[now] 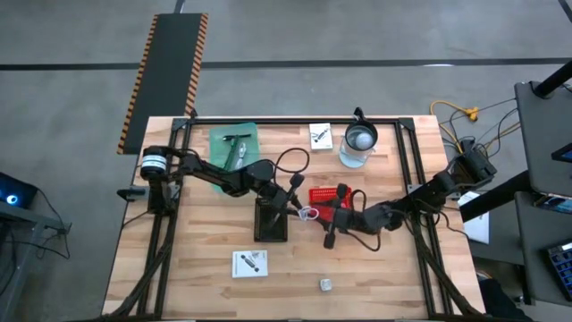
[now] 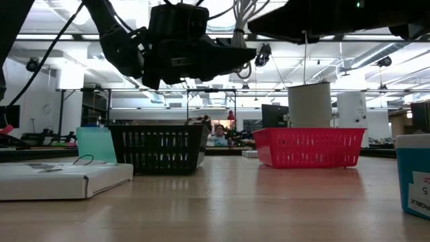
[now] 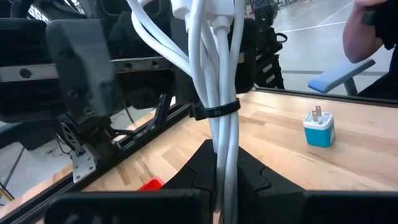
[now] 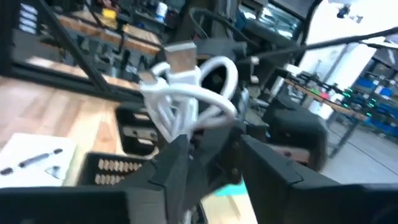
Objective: Pick and place items into bin
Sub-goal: Put the white charger cable into the blue bin
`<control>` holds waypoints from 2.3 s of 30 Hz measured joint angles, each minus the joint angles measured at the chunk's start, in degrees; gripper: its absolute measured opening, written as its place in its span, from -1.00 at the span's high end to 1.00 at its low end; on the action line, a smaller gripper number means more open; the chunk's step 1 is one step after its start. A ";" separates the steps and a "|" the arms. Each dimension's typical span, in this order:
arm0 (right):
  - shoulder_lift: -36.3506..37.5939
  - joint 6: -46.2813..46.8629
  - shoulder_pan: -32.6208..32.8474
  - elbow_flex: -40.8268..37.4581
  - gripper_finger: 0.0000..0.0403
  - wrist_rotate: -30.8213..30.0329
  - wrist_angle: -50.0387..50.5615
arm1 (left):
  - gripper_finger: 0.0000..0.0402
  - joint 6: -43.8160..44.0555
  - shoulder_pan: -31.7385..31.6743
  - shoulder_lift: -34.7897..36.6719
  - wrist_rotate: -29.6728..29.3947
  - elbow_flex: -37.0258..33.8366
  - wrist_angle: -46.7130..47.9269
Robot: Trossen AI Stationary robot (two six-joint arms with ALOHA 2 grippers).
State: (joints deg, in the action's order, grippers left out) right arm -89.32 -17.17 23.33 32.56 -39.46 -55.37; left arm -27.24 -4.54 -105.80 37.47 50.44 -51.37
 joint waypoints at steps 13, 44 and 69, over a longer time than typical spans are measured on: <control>0.00 4.96 0.02 0.00 0.17 -4.27 12.15 | 0.99 2.91 0.07 2.66 -0.42 -0.25 4.57; 0.00 10.61 0.00 0.00 0.47 11.38 35.69 | 0.94 15.13 0.07 5.44 -20.24 -0.10 13.02; 1.86 3.75 0.00 0.52 0.52 10.97 34.99 | 0.94 40.59 -2.79 28.83 -50.54 0.27 62.10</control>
State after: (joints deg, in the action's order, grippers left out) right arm -87.46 -13.42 23.33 33.08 -28.49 -20.38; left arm 13.35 -7.33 -76.97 -13.06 50.72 10.73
